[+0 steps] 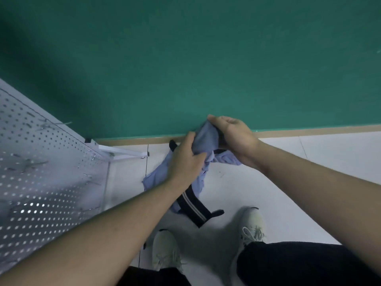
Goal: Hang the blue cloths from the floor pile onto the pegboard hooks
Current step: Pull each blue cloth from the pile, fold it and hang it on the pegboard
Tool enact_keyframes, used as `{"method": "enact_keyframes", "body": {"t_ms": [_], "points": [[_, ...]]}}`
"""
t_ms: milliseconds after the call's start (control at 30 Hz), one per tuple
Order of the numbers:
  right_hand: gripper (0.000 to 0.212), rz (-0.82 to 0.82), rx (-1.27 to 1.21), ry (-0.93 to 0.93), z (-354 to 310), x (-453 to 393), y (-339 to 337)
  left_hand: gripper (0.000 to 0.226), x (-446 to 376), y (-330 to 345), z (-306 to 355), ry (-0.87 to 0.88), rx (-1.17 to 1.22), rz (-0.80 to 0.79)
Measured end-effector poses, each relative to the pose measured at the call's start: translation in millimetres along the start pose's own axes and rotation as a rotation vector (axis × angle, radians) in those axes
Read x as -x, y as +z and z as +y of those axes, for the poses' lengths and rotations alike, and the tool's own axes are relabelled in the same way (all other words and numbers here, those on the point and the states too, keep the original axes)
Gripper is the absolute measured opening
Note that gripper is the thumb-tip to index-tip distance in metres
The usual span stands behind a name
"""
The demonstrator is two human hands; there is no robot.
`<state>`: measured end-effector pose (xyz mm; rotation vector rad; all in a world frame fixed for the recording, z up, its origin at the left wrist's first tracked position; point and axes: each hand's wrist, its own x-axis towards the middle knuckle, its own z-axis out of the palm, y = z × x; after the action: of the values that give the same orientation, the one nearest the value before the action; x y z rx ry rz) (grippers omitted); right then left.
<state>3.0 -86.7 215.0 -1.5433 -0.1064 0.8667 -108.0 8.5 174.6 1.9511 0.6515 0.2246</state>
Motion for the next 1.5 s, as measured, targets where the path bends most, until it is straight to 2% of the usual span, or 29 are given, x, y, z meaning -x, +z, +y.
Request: {"method": "enact_keyframes", "body": {"t_ms": [67, 200, 267, 400, 500, 533, 667, 800, 900, 1000, 1100, 1200, 1267, 1367, 1500], "points": [[0.036, 0.025, 0.009, -0.032, -14, 18, -3, 0.013, 7, -10, 14, 0.017, 0.068, 0.005], [0.022, 0.065, -0.014, -0.114, -33, 60, -6, 0.042, 26, -35, 47, 0.098, 0.072, 0.000], [0.022, 0.103, -0.007, -0.155, -36, 78, -7, 0.045, 35, -47, 66, 0.145, 0.074, -0.016], [0.034, 0.212, 0.133, -0.236, -40, 110, -10, 0.044, 55, -70, 101, 0.210, 0.014, -0.146], [0.027, 0.199, 0.129, -0.271, -47, 135, -10, 0.019, 74, -86, 132, 0.263, 0.011, -0.242], [0.031, 0.185, 0.142, -0.281, -50, 143, -9, 0.015, 81, -92, 143, 0.267, 0.003, -0.260], [0.052, 0.140, 0.143, -0.354, -66, 176, -8, 0.028, 101, -110, 173, 0.245, -0.060, -0.289], [0.020, 0.025, -0.021, -0.439, -93, 208, -5, 0.028, 117, -122, 202, 0.282, -0.080, -0.210], [0.004, -0.030, 0.128, -0.531, -115, 231, -4, 0.025, 128, -133, 227, 0.326, -0.076, -0.140], [0.012, -0.046, 0.209, -0.558, -139, 254, -3, 0.026, 138, -144, 245, 0.360, -0.114, -0.133], [0.023, -0.084, 0.148, -0.513, -165, 277, -3, 0.016, 150, -155, 258, 0.429, -0.122, -0.128], [0.028, -0.085, 0.128, -0.465, -183, 295, -1, 0.017, 159, -162, 267, 0.547, -0.361, 0.050], [0.024, -0.086, 0.112, -0.444, -192, 305, 3, 0.023, 170, -160, 273, 0.531, -0.402, 0.181], [0.021, -0.098, 0.148, -0.454, -203, 323, 8, 0.033, 184, -150, 280, 0.412, -0.194, 0.153], [0.026, -0.100, 0.130, -0.454, -219, 340, 12, 0.012, 198, -145, 294, 0.310, 0.012, -0.015]]}}
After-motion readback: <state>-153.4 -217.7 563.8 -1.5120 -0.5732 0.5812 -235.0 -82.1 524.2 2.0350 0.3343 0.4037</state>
